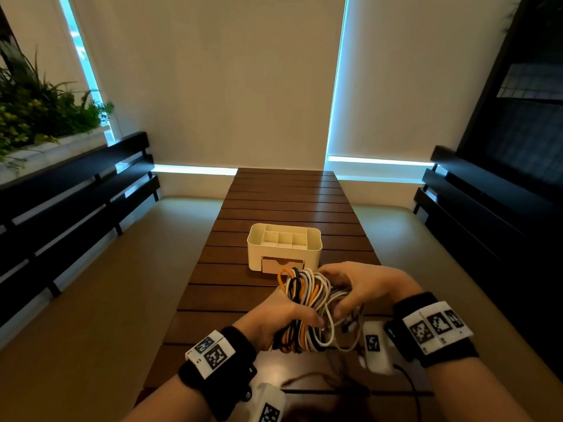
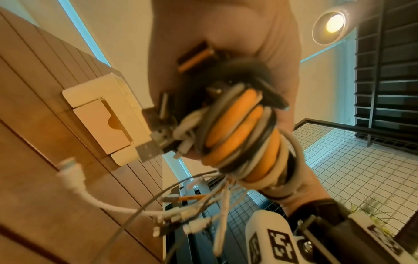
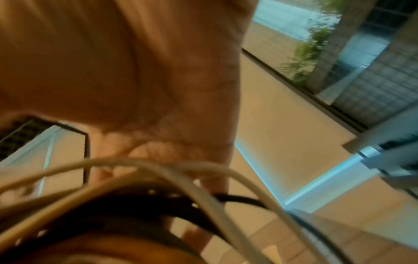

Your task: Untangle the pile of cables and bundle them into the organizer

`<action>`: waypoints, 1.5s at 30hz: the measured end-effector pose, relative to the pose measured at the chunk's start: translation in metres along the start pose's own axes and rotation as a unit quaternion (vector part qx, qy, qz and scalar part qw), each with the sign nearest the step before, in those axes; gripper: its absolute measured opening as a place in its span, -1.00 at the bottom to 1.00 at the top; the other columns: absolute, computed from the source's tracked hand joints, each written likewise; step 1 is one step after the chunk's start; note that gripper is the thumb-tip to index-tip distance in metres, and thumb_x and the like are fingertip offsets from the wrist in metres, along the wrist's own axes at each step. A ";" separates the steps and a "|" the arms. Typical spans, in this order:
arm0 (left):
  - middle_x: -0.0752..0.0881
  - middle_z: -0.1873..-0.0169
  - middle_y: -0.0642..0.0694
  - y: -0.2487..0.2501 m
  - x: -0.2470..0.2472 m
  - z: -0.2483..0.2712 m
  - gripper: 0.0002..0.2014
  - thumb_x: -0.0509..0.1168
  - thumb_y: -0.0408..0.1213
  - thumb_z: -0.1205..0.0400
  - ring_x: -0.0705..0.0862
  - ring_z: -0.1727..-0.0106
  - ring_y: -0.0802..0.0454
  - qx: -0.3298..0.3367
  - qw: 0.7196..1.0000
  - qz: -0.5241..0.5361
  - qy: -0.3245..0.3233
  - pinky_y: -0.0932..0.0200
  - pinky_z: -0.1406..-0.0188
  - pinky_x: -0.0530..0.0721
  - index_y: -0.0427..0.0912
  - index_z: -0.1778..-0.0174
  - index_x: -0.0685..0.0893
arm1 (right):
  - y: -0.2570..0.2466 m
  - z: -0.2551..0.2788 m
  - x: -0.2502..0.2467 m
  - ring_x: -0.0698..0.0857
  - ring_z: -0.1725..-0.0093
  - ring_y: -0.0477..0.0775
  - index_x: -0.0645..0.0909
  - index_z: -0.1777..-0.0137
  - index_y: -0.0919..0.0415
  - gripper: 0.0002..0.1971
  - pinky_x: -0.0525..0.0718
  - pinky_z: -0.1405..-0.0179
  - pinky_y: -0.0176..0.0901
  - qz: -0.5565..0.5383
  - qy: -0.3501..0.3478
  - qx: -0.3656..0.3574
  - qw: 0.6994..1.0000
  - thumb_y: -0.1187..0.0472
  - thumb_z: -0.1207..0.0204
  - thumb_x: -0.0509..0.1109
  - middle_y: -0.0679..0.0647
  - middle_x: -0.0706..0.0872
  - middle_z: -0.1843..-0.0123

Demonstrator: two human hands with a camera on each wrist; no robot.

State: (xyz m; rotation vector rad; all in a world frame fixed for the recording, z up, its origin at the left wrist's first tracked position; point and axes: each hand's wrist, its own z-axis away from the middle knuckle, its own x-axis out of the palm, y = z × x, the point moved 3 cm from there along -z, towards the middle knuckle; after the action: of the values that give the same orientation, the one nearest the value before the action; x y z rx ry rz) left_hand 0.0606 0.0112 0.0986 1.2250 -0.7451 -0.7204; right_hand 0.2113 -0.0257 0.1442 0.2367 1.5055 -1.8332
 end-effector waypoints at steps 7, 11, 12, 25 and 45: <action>0.77 0.12 -0.19 0.000 0.000 0.000 -0.56 0.42 -0.58 -0.30 0.76 0.08 -0.11 0.000 0.999 0.045 -0.023 -0.08 0.00 0.72 -0.20 -0.09 0.68 | -0.002 0.008 0.007 0.67 -0.25 -0.07 0.45 -0.37 -0.03 -0.42 0.65 -0.21 -0.17 -0.122 0.040 -0.034 0.991 0.00 -0.36 0.52 0.03 0.68 -0.25; 0.75 0.08 -0.24 0.001 -0.006 0.003 -0.51 0.43 -0.54 -0.28 0.75 0.07 -0.14 -0.005 0.997 0.064 -0.040 -0.03 0.04 0.73 -0.26 -0.17 0.65 | -0.004 0.003 0.015 0.69 -0.20 -0.09 0.53 -0.28 -0.06 -0.53 0.65 -0.23 -0.10 -0.102 0.111 -0.063 0.987 0.24 -0.39 0.50 -0.02 0.72 -0.17; 0.74 0.06 -0.25 0.002 -0.008 0.004 -0.50 0.44 -0.53 -0.29 0.74 0.06 -0.14 -0.004 0.997 0.068 -0.043 -0.02 0.04 0.73 -0.26 -0.19 0.64 | -0.005 0.001 0.017 0.69 -0.21 -0.08 0.54 -0.28 -0.04 -0.53 0.64 -0.26 -0.04 -0.093 0.134 -0.066 0.984 0.23 -0.38 0.52 0.00 0.72 -0.18; 0.75 0.11 -0.23 0.029 -0.018 0.014 -0.53 0.42 -0.61 -0.27 0.76 0.06 -0.12 0.068 0.995 0.076 -0.001 0.05 0.08 0.74 -0.31 -0.13 0.65 | -0.028 -0.018 0.018 0.71 0.19 -0.21 0.45 0.05 -0.13 -0.59 0.69 0.14 -0.34 -0.051 0.295 -0.088 0.950 0.19 -0.27 0.60 -0.08 0.73 0.16; 0.79 0.19 -0.33 0.009 -0.043 0.006 -0.82 0.48 -0.54 -0.36 0.77 0.14 -0.30 0.109 0.966 0.099 0.214 -0.10 0.17 0.73 -0.29 0.15 0.77 | -0.025 -0.019 0.056 0.66 0.19 -0.14 0.47 -0.21 0.08 -0.57 0.58 0.24 -0.37 0.008 0.389 -0.035 0.921 -0.21 -0.59 0.07 -0.09 0.67 0.14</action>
State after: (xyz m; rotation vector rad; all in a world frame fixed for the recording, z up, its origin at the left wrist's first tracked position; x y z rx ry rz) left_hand 0.0315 0.0445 0.1035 1.4205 -0.5829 -0.1967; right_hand 0.1496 -0.0308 0.1259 1.0344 2.0688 -1.7473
